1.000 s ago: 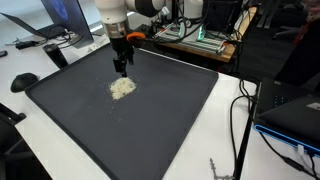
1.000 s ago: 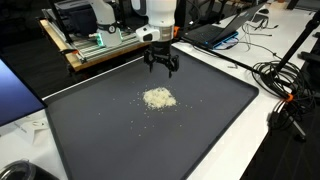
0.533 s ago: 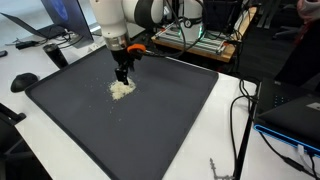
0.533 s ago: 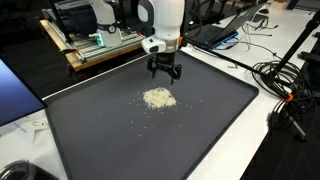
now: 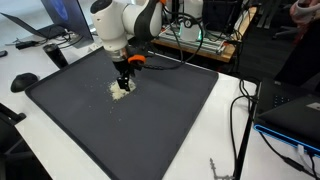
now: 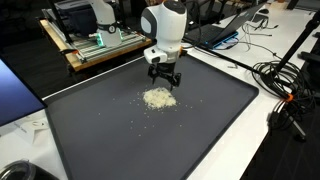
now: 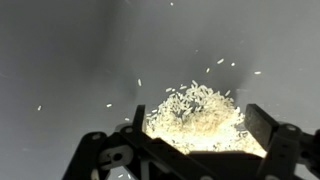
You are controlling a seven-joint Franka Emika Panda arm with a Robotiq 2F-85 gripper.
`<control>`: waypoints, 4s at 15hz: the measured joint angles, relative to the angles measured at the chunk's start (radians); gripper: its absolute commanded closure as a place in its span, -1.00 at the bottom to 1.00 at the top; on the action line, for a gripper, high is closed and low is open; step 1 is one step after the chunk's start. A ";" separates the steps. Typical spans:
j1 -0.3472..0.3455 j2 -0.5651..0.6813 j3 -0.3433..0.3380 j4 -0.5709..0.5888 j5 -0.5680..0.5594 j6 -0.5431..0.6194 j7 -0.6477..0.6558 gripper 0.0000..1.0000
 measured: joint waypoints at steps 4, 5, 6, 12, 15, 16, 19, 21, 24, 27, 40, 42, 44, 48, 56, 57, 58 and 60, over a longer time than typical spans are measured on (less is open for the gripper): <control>-0.001 0.030 -0.002 0.015 0.001 0.000 0.000 -1.00; -0.002 0.036 -0.002 0.018 0.002 0.000 0.000 -1.00; -0.003 0.041 -0.002 0.022 0.003 0.001 0.000 -1.00; -0.016 0.053 -0.003 0.037 0.007 0.007 0.000 -1.00; -0.018 0.057 -0.003 0.043 0.007 0.007 0.000 -0.93; -0.019 0.060 -0.003 0.046 0.007 0.007 0.000 -0.75; -0.019 0.068 -0.003 0.056 0.008 0.008 -0.001 -0.26; -0.019 0.071 -0.003 0.062 0.008 0.009 -0.001 0.04; -0.020 0.071 -0.003 0.069 0.008 0.011 -0.001 0.45; -0.021 0.071 -0.006 0.073 0.008 0.015 -0.001 0.86; -0.023 0.071 -0.011 0.076 0.008 0.016 -0.008 1.00; -0.023 0.071 -0.011 0.076 0.008 0.016 -0.009 1.00; -0.023 0.071 -0.011 0.076 0.008 0.016 -0.010 1.00; -0.023 0.071 -0.011 0.076 0.008 0.016 -0.013 1.00; -0.022 0.057 -0.014 0.077 0.003 0.007 -0.039 -0.34; -0.022 0.052 -0.016 0.076 0.002 -0.001 -0.047 -0.46; -0.022 0.044 -0.019 0.075 -0.001 -0.010 -0.055 -0.62; -0.022 0.023 -0.025 0.072 -0.008 -0.028 -0.069 -0.87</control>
